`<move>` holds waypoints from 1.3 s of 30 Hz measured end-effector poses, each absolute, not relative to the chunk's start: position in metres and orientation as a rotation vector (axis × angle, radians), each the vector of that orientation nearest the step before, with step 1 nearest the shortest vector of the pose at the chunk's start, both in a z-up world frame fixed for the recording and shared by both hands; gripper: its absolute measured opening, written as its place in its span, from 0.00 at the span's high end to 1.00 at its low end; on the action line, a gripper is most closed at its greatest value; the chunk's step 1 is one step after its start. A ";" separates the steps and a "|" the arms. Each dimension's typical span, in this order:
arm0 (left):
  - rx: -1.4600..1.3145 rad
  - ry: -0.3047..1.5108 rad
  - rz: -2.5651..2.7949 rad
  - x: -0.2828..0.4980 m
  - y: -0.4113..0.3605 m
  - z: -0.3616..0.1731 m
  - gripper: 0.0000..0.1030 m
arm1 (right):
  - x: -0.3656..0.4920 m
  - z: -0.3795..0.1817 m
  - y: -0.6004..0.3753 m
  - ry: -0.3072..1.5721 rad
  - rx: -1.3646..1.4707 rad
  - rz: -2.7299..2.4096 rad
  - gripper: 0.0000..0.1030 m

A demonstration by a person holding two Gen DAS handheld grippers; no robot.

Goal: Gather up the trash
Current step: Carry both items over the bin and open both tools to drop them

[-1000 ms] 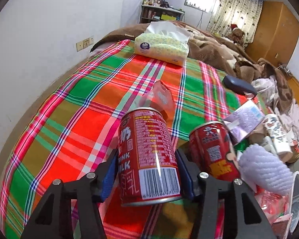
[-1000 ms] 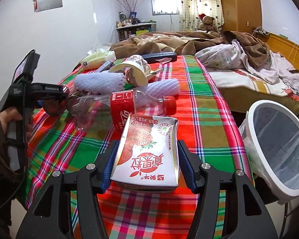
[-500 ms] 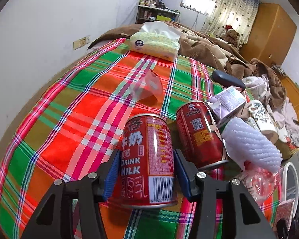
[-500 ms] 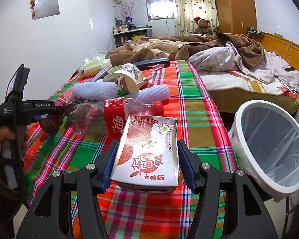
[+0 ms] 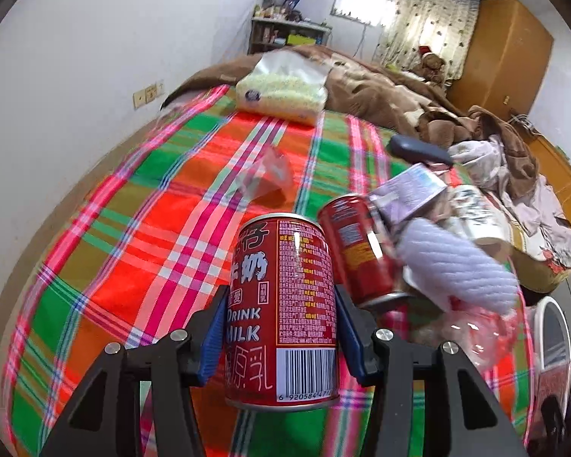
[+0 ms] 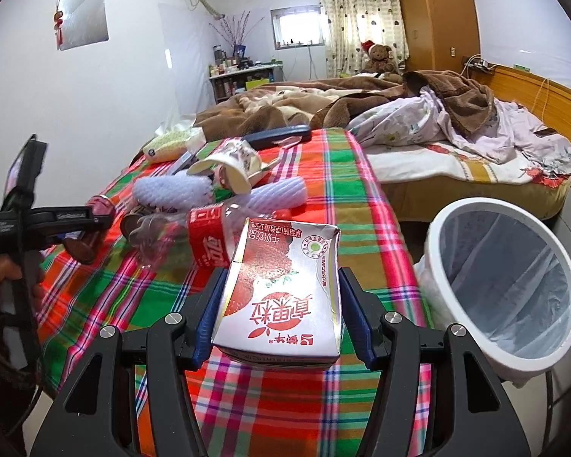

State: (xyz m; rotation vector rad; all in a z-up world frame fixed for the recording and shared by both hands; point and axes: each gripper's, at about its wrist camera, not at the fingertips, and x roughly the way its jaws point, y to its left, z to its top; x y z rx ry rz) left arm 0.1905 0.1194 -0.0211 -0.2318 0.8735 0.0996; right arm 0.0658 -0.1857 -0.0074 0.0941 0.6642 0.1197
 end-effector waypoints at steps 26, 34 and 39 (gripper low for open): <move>-0.016 0.783 -0.488 0.148 -0.131 0.048 0.49 | 0.061 0.016 -0.322 0.637 0.179 -0.097 0.43; 0.040 0.856 -0.653 0.150 -0.214 0.024 0.49 | 0.071 -0.001 -0.359 0.713 0.188 -0.133 0.43; 0.067 0.895 -0.710 0.157 -0.249 0.007 0.49 | 0.076 -0.015 -0.375 0.775 0.189 -0.156 0.43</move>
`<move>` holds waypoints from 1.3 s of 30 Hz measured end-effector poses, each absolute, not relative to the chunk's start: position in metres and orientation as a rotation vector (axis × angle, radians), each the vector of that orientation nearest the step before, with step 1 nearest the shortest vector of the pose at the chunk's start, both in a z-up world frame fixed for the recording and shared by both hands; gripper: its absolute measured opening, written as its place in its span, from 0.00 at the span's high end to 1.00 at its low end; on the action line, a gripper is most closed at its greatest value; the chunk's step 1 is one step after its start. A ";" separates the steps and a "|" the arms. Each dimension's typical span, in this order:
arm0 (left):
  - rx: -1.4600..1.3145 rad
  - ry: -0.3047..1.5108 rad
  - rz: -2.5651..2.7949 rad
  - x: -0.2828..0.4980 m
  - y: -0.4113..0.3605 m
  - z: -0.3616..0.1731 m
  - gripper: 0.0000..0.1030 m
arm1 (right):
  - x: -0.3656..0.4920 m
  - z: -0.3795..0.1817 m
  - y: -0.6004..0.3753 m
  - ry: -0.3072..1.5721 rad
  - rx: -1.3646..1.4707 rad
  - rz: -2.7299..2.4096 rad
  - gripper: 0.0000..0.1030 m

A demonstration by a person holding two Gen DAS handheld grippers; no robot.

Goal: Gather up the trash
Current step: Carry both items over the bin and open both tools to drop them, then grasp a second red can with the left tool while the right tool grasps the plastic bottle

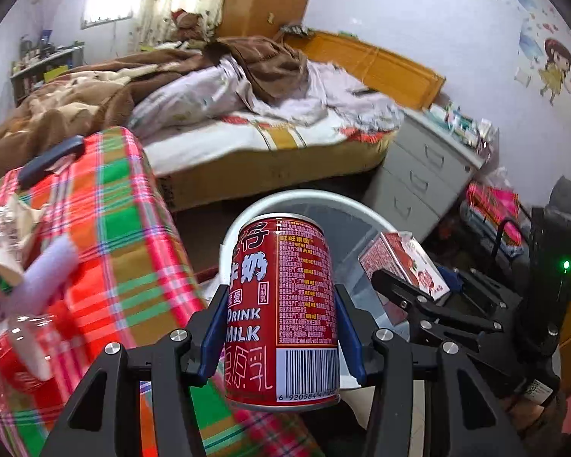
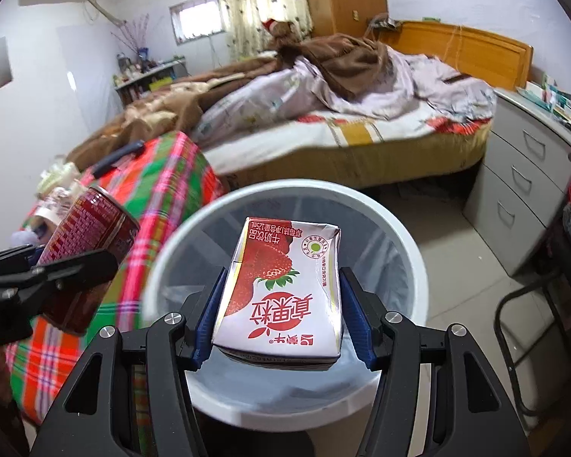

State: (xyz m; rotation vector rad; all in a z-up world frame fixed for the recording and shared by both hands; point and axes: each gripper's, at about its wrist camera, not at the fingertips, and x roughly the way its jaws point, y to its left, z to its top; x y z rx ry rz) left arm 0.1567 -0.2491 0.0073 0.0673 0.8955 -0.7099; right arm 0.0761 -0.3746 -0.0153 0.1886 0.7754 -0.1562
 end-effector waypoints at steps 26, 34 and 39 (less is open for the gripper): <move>0.048 0.899 -0.676 0.168 -0.248 0.001 0.43 | 0.071 -0.015 -0.387 0.796 0.166 -0.199 0.29; 0.035 0.839 -0.609 0.152 -0.206 0.021 0.43 | 0.066 -0.001 -0.367 0.736 0.182 -0.182 0.29; 0.017 0.806 -0.572 0.145 -0.178 0.032 0.43 | 0.066 0.008 -0.346 0.705 0.172 -0.151 0.29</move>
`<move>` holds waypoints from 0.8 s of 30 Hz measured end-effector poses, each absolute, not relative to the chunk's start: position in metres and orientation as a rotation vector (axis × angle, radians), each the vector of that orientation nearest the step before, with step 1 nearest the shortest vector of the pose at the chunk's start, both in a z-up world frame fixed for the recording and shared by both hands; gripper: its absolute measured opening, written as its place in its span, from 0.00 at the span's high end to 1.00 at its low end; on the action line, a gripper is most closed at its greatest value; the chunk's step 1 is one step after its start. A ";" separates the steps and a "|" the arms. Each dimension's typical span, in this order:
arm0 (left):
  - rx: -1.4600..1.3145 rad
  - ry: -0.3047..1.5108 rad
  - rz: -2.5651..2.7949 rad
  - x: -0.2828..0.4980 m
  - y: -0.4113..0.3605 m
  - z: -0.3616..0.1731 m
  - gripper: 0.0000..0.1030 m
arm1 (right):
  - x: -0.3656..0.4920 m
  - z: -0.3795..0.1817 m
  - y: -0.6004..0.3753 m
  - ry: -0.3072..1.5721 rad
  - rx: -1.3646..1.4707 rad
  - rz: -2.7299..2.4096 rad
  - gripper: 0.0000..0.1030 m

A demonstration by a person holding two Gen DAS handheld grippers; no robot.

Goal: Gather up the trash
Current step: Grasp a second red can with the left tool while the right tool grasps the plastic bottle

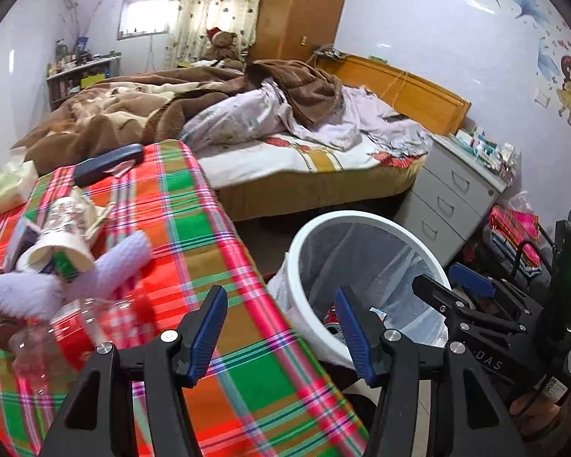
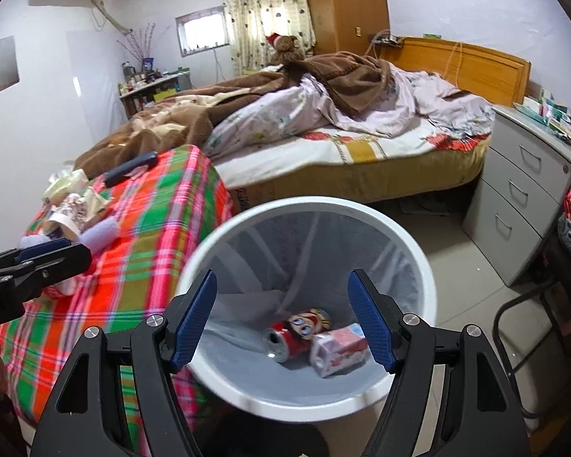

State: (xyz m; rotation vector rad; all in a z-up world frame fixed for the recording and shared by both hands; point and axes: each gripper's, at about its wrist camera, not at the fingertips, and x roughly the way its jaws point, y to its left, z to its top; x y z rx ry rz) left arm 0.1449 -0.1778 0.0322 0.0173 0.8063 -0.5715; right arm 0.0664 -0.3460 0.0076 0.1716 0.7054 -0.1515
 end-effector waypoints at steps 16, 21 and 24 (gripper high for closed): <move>-0.057 0.741 -0.329 0.134 -0.056 0.038 0.40 | 0.084 0.006 -0.266 0.704 0.202 0.030 0.29; -0.119 0.741 -0.236 0.140 -0.007 0.034 0.39 | 0.092 0.000 -0.239 0.736 0.211 0.090 0.29; -0.147 0.745 -0.192 0.143 0.020 0.030 0.39 | 0.097 -0.004 -0.225 0.757 0.211 0.115 0.29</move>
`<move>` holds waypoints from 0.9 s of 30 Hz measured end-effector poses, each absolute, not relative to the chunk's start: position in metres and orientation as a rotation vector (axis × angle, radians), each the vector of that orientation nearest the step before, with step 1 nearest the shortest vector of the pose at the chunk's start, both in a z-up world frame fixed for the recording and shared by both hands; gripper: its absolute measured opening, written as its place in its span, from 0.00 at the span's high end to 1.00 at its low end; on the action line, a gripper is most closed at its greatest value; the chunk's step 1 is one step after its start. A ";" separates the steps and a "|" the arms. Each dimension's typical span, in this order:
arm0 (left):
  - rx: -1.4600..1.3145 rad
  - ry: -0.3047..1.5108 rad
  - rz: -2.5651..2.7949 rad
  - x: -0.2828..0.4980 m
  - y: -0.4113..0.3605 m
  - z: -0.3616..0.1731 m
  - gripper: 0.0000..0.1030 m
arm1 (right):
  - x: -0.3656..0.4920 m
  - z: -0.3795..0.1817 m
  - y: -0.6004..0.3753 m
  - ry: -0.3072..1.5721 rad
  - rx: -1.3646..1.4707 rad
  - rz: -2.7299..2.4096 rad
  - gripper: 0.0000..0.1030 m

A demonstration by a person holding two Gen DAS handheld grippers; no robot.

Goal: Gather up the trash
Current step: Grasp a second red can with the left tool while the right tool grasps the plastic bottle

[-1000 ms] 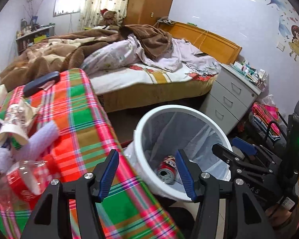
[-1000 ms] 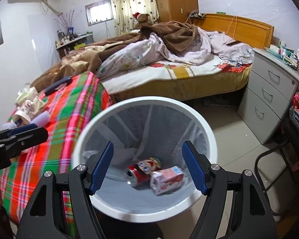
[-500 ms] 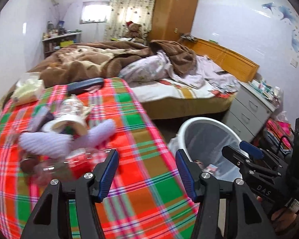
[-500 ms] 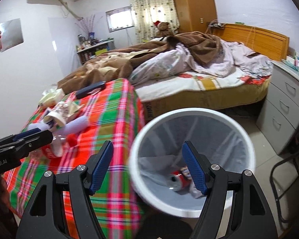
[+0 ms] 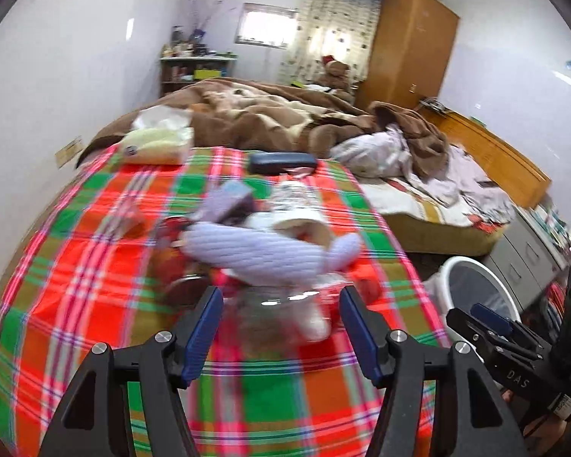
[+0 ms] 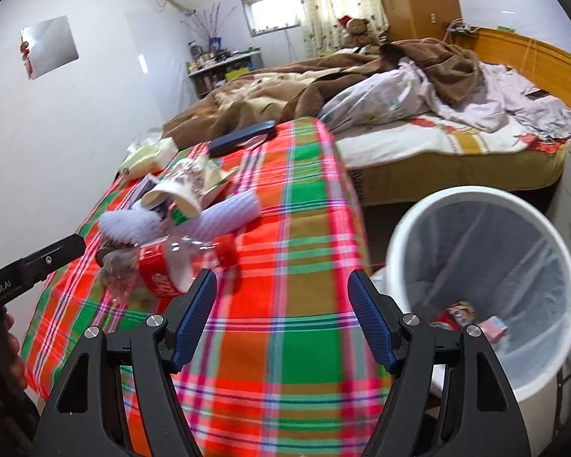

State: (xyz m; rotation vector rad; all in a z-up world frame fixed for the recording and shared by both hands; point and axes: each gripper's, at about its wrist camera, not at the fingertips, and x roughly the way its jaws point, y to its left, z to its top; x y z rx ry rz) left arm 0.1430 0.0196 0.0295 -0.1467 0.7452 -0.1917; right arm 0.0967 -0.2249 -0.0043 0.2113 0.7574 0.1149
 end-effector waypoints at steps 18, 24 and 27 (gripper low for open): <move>-0.201 0.825 -0.129 0.186 0.091 0.000 0.37 | 0.137 -0.021 -0.159 0.896 0.338 0.242 0.29; -0.175 0.863 -0.133 0.209 0.093 -0.012 0.37 | 0.148 -0.024 -0.148 0.912 0.369 0.234 0.28; -0.164 0.872 -0.132 0.219 0.095 -0.015 0.37 | 0.155 -0.023 -0.144 0.920 0.377 0.217 0.25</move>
